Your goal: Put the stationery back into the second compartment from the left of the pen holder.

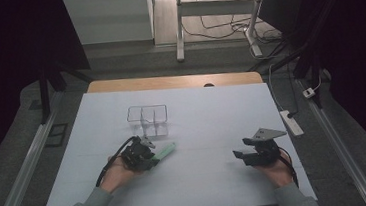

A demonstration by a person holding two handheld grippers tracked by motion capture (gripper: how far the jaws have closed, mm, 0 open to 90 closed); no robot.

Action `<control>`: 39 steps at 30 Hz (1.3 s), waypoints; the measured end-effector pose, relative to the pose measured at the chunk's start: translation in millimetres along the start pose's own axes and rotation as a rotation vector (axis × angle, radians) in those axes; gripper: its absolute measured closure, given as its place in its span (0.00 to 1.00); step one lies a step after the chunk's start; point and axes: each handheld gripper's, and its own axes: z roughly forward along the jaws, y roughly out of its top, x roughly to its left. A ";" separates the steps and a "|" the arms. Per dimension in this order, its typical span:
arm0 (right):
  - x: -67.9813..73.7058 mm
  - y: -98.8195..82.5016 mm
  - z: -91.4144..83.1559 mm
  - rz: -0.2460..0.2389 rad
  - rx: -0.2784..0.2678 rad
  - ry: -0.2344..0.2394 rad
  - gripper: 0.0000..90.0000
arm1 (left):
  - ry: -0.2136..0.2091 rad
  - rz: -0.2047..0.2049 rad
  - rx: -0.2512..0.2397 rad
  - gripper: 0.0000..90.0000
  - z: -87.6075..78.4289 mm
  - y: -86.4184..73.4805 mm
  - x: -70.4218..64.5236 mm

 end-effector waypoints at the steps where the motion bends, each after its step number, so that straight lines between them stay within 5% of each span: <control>1: 0.1 0.5 -0.7 -0.001 -0.006 0.001 0.39 | -0.007 0.003 -0.009 0.74 -2.5 0.3 0.1; 11: 0.6 3.8 -4.5 0.006 -0.033 0.009 0.37 | -0.024 0.033 -0.075 0.74 -18.9 4.3 -2.9; 20: 3.8 10.9 -9.1 -0.014 -0.050 0.015 0.34 | -0.051 0.132 -0.132 0.74 -21.4 15.4 -16.0; 39: 30.7 35.8 3.9 -0.122 -0.002 0.134 0.27 | -0.077 0.290 -0.080 0.74 3.7 47.7 -45.8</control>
